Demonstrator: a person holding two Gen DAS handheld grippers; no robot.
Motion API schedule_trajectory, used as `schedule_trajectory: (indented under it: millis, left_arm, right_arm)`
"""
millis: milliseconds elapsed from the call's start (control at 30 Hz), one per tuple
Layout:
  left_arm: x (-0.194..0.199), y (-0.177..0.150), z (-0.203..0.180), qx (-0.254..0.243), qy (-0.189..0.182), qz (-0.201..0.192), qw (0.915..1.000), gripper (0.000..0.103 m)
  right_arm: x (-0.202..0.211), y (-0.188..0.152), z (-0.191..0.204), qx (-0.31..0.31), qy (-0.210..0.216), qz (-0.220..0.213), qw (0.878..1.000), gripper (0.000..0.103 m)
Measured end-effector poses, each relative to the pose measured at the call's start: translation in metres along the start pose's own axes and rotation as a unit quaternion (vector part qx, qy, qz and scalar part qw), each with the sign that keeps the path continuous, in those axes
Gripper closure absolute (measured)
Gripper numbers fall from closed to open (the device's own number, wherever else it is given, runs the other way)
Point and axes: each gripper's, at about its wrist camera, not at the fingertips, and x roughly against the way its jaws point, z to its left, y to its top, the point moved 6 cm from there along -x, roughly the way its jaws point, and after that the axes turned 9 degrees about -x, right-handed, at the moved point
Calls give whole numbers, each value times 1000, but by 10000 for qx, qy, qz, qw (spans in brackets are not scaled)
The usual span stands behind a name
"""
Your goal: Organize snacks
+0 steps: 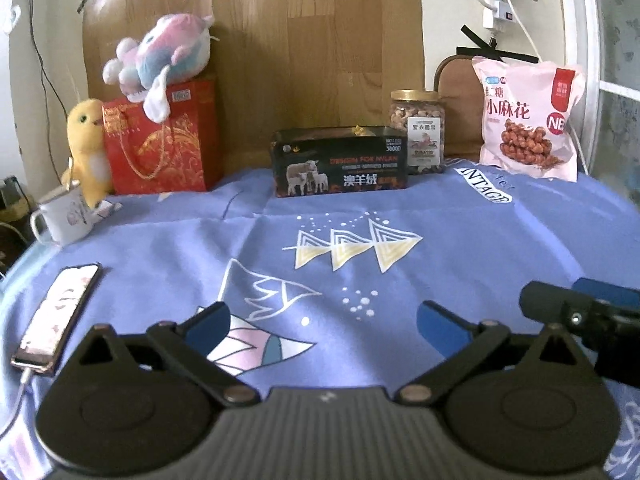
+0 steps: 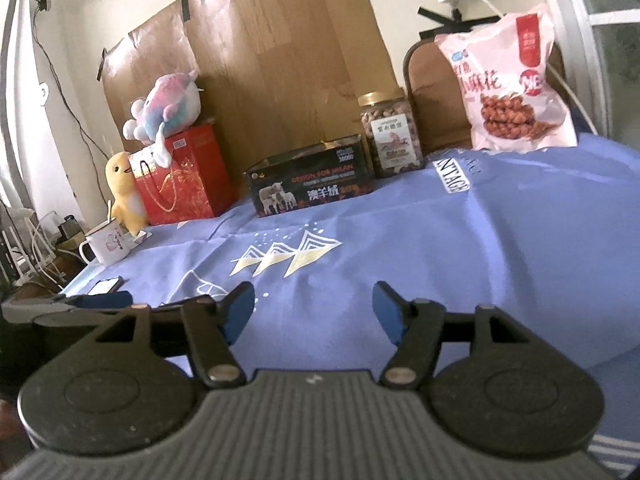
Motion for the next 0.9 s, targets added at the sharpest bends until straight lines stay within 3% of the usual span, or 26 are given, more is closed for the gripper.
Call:
schedule_trajectory:
  millis: [667,900]
  left_arm:
    - [9,-1,-12,-288,483,-150,9983,0]
    - [8,-4,-10,-148,268,-73,9995,0]
  right_arm:
    - [7,-3,-15,-266,-130,-177,9994,32]
    - [13,-1,-11,-143,-156,-355,9991,30]
